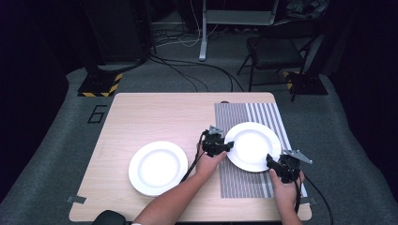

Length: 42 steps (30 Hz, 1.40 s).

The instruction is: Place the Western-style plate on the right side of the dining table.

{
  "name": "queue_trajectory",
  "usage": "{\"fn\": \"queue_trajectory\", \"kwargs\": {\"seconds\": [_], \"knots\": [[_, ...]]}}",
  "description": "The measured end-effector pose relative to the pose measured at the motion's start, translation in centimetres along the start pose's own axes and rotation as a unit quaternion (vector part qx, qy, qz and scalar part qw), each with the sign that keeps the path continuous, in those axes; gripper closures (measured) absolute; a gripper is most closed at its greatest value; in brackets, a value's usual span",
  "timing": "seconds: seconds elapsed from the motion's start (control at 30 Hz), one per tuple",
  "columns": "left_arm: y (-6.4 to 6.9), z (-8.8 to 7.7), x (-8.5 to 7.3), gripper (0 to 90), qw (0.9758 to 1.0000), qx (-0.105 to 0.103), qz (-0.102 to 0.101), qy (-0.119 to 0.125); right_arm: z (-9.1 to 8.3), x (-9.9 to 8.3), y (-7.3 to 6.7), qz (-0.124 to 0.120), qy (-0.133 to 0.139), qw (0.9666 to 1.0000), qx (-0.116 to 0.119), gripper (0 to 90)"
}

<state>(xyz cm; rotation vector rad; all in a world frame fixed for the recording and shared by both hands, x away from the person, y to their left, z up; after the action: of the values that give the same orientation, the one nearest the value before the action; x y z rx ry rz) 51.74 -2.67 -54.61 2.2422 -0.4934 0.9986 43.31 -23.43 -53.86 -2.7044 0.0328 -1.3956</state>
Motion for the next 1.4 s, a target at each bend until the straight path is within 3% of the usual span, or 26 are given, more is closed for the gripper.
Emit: {"fn": "queue_trajectory", "kwargs": {"seconds": [1.07, 1.4], "knots": [[-0.2, 1.5, -0.1, 56.2, 0.9999, 0.004, 0.006, -0.008, 1.2, -0.4, 1.0, -0.005, -0.006, 0.9999, -0.012, 47.8], [-0.2, 1.6, -0.2, 55.4, 0.9999, 0.003, 0.010, -0.005, 1.4, -0.6, 1.1, 0.006, -0.008, 0.9999, -0.010, 47.1]]}}
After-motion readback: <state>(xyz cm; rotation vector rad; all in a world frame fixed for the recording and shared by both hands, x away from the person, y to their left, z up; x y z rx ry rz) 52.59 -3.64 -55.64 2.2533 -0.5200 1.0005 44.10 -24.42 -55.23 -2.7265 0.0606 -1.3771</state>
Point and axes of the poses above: each handheld gripper's, and its own axes: z roughly forward along the jaws, x roughly out of its top, y roughly to its right, the point moved 7 cm from there along z, roughly forward along the jaws, and after that the axes turned 5 degrees about -z, right-handed, at the moved point
